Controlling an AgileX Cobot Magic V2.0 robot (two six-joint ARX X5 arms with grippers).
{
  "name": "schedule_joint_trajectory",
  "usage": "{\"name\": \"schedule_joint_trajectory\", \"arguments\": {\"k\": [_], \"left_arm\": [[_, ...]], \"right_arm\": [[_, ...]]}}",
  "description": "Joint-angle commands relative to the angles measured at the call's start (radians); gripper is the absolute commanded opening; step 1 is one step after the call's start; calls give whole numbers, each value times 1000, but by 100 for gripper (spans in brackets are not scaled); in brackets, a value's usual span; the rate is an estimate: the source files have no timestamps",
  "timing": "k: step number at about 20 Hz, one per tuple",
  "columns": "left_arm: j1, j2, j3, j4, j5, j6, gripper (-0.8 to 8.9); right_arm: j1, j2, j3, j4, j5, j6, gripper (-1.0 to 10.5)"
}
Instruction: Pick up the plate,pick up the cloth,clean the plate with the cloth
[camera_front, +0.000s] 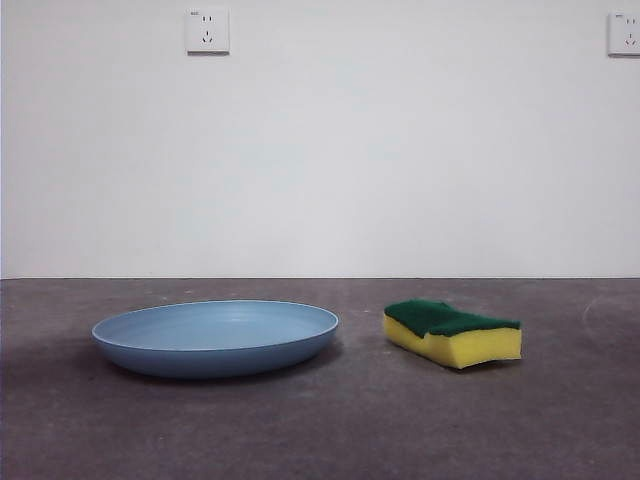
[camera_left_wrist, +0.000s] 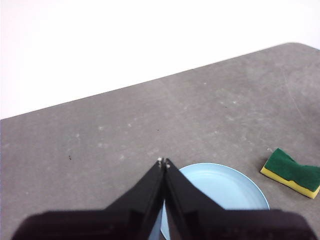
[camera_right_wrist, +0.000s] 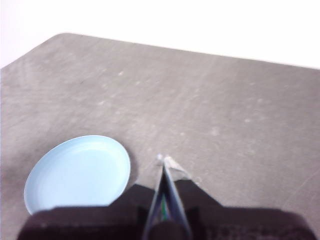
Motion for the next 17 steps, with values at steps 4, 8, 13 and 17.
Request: {"name": "schedule_joint_trajectory", "arguments": {"k": [4, 8, 13, 17], "left_arm": [[-3, -220, -239, 148, -62, -90, -8], [-3, -255, -265, 167, -79, -107, -3], [-3, -237, -265, 136, -81, -107, -3], [-3, -222, -265, 99, -82, -107, -3]], "right_arm": [[68, -191, -211, 79, 82, 61, -11], [71, -236, -231, 11, 83, 116, 0], [69, -251, -231, 0, 80, 115, 1], [69, -248, -231, -3, 80, 115, 1]]}}
